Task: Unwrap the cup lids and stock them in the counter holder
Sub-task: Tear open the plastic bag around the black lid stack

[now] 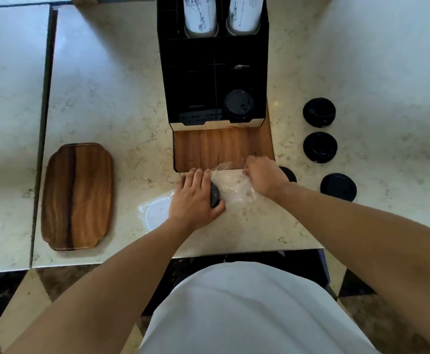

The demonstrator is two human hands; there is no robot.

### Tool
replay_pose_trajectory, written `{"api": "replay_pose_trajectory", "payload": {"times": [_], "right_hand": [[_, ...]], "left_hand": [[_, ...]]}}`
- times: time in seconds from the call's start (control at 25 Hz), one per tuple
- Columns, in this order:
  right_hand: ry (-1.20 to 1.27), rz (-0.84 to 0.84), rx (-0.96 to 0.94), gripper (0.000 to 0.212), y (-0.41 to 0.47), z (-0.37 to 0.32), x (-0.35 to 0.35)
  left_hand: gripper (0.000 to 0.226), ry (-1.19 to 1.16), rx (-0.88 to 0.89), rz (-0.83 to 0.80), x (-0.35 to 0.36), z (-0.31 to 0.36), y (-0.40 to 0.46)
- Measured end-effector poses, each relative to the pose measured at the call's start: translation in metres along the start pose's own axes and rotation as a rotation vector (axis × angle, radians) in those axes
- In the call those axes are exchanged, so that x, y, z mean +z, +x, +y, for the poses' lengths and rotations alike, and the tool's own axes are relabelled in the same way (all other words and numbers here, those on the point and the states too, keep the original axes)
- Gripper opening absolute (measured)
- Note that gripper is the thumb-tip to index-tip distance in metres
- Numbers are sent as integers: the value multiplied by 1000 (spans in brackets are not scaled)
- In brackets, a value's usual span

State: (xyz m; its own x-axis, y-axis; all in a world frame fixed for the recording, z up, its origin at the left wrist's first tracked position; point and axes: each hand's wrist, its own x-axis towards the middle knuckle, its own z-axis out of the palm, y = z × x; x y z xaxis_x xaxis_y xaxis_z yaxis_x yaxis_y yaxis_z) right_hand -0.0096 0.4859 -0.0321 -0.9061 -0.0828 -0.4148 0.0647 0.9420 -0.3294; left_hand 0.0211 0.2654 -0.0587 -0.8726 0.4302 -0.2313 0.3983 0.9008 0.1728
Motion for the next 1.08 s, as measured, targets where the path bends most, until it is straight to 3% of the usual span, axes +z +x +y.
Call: {"api": "replay_pose_trajectory", "payload": {"times": [0.32, 0.56, 0.68, 0.84, 1.0, 1.08], "right_hand": [[35, 55, 75, 24, -1, 6, 2], [224, 363, 44, 16, -7, -3, -2], [234, 202, 9, 20, -13, -16, 5], [265, 5, 177, 28, -14, -29, 18], [849, -96, 550, 43, -4, -41, 14], [1031, -178, 630, 43, -5, -42, 11]], "left_hand": [[88, -17, -5, -8, -1, -1, -1], [89, -30, -7, 1, 1, -1, -1], [88, -44, -9, 15, 3, -2, 0], [87, -54, -14, 25, 5, -3, 0], [88, -77, -12, 22, 4, -3, 0], [92, -108, -19, 18, 2, -3, 0]]}}
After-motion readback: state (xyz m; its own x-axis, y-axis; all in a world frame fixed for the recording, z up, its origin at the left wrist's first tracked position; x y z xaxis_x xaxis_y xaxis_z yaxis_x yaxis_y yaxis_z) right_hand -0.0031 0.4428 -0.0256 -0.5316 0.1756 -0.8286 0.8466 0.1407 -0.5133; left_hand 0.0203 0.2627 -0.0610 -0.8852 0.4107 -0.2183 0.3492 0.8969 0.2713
